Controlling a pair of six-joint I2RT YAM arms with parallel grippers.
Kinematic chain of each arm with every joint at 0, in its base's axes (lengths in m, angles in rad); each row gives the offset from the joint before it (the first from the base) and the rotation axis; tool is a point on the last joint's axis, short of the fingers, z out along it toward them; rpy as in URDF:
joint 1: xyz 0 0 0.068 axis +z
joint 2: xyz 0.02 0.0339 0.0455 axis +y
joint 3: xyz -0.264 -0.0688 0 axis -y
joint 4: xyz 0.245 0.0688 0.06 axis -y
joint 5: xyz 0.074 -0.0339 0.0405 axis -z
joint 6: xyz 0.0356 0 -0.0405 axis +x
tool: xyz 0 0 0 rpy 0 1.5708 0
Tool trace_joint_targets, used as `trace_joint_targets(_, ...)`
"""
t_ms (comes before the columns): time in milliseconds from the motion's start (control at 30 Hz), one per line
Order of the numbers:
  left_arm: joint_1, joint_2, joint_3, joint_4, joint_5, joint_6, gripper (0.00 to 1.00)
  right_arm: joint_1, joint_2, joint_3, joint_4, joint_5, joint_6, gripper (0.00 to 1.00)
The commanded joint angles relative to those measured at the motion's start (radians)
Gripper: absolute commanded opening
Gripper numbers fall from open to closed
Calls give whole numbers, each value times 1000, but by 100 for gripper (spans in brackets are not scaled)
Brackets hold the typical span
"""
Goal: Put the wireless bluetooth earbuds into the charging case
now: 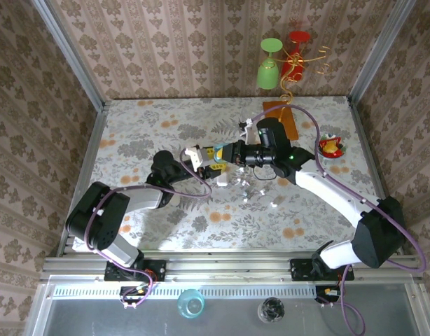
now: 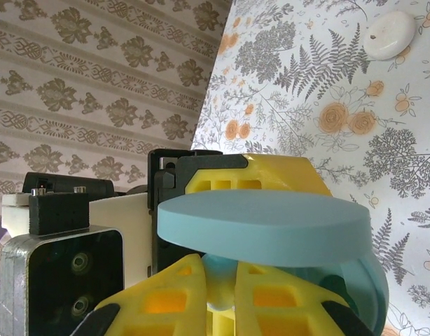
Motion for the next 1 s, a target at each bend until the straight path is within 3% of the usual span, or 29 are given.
trace_joint_targets(0, -9, -14, 34, 38, -1, 19, 41, 9, 13, 30, -57, 42, -30, 22)
trace_joint_targets(500, -7, -14, 28, 37, -4, 17, 41, 10, -22, 50, -104, 67, -72, 32)
trace_joint_targets(733, 8, -13, 25, 45, -28, -15, 40, 8, -141, 22, -87, 82, -94, 41)
trace_joint_targets(967, 52, -44, -14, 91, -25, -77, 40, -39, -299, -104, -175, 267, -133, 42)
